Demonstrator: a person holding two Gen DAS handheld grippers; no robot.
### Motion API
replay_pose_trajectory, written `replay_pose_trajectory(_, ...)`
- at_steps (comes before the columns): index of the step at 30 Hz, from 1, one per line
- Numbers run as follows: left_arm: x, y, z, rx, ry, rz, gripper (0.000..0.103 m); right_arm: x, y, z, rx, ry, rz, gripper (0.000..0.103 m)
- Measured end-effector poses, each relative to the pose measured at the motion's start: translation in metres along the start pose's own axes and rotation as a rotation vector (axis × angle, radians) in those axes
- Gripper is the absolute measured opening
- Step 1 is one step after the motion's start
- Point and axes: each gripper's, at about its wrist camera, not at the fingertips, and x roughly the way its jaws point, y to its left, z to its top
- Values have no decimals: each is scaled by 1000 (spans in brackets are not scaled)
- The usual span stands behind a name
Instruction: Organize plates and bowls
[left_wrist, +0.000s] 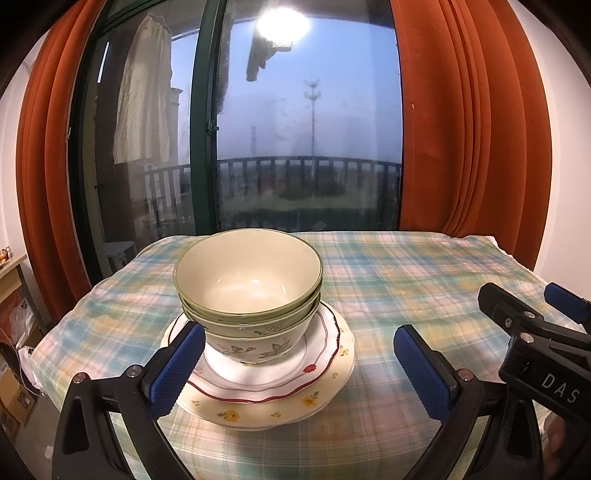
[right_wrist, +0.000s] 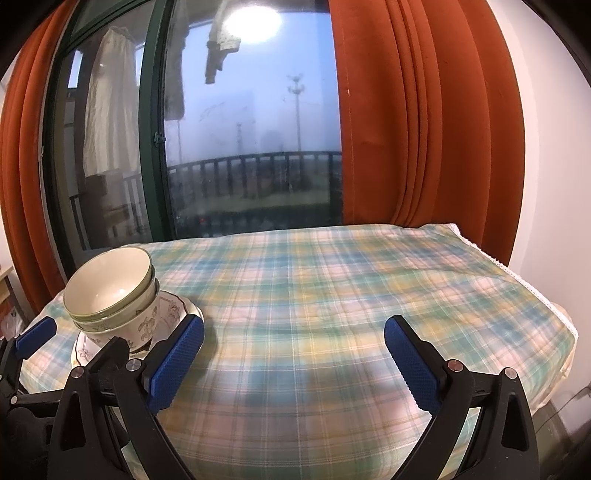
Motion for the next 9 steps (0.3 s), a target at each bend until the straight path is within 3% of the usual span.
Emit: replay_pose_trajectory(9,0,3,1,-15,2,0,103,-3,-2,1,-4,-32,-21,100)
